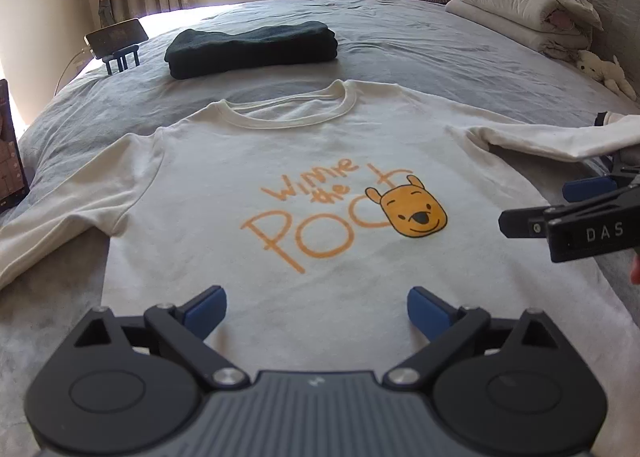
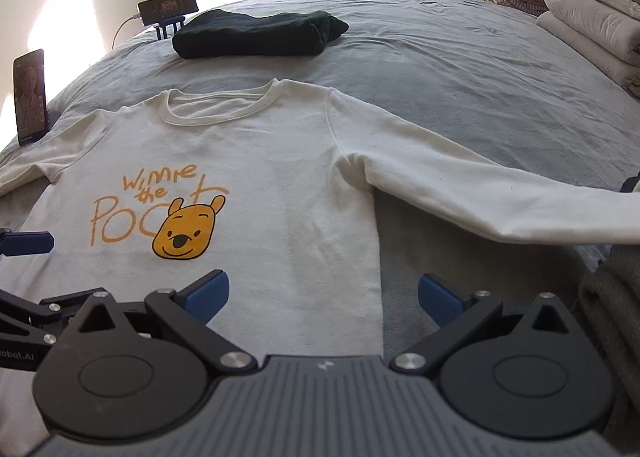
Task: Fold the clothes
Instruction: 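Grasp the sleeve cuff nearest the right gripper with the right gripper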
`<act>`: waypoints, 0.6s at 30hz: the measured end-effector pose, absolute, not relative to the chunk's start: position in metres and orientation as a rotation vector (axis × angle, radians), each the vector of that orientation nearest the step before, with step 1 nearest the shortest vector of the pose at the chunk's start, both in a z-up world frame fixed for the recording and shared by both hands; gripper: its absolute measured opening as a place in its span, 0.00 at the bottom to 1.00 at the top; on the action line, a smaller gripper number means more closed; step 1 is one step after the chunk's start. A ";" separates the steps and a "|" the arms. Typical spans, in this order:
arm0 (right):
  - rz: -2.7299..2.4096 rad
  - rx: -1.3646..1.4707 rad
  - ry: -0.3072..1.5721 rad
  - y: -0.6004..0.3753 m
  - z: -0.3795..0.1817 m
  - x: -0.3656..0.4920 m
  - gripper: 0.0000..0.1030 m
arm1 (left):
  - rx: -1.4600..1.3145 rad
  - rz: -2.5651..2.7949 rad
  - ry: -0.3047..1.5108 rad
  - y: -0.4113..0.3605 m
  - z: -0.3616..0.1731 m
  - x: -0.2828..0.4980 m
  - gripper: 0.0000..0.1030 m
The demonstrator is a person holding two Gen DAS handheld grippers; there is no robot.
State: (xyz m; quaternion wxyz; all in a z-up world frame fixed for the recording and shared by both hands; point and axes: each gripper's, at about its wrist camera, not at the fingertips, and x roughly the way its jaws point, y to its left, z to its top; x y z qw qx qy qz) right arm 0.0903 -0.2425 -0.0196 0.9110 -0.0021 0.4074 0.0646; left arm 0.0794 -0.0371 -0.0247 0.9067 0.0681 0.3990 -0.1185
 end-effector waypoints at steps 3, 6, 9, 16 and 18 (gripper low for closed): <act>0.095 0.020 0.816 -0.246 -0.018 0.094 0.99 | 0.138 -0.214 0.804 -0.036 -0.029 0.080 0.98; 0.026 0.057 0.777 -0.255 -0.014 0.097 0.99 | 0.108 -0.191 0.796 -0.032 -0.031 0.081 0.99; -0.033 0.091 0.745 -0.265 -0.010 0.098 0.99 | 0.085 -0.191 0.805 -0.029 -0.033 0.083 0.99; -0.178 0.185 0.700 -0.298 -0.007 0.100 0.99 | 0.092 -0.204 0.798 -0.028 -0.036 0.083 0.99; -0.201 0.226 0.692 -0.308 -0.007 0.099 0.99 | 0.088 -0.208 0.799 -0.028 -0.036 0.084 0.99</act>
